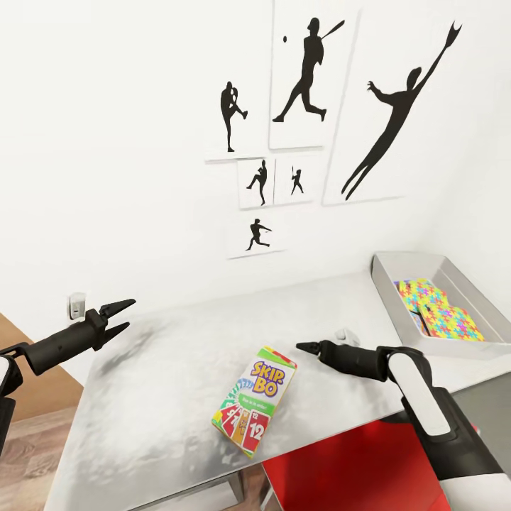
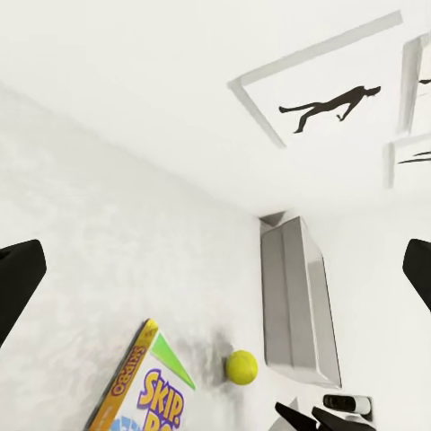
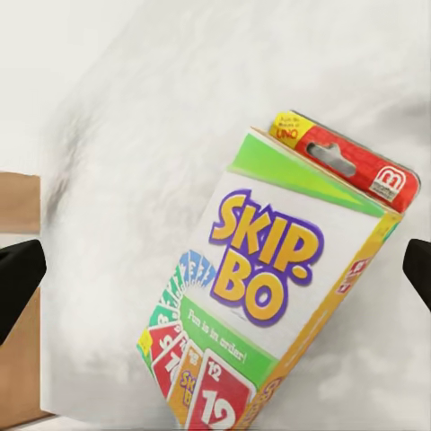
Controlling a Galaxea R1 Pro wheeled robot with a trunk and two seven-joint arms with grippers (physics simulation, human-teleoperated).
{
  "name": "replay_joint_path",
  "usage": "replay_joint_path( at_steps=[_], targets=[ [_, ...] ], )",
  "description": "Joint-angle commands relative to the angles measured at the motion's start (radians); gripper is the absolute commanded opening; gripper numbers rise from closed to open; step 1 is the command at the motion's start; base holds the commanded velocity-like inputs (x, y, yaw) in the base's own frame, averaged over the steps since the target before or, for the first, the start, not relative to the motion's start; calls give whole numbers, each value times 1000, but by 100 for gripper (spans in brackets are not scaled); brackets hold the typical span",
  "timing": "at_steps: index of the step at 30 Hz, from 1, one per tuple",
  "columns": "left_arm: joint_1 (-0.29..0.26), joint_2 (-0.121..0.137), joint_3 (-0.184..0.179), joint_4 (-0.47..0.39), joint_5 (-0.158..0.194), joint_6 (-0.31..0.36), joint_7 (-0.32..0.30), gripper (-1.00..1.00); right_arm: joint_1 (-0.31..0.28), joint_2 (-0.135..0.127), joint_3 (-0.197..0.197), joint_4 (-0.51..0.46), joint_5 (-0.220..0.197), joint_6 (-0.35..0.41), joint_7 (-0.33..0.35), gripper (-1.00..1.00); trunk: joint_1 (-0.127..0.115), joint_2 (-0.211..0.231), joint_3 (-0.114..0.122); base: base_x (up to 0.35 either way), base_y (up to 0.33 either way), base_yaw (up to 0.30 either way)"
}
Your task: Put all the toys in the child's room - the three board games (two on the bed and one on the table), the two jigsaw puzzles on the table, and the tennis ball on the table - inside the toy box on the table in the child's room.
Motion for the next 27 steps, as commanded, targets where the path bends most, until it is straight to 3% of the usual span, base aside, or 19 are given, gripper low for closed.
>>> replay_joint_path(
  at_steps=[1,19,27],
  targets=[
    [-1,0,1,0,-5,5,-5,100,-1,-1,1,-1,-1,2,-1,100,1,-2,-2,0,0,0],
    [1,0,2,1,-5,5,-4,100,-11,10,18,105,-29,2,-5,100,1,-2,-2,0,0,0],
    [3,0,2,1,-5,4,-4,100,-86,12,14,253,-30,2,-5,100,1,-2,-2,0,0,0]
  ],
)
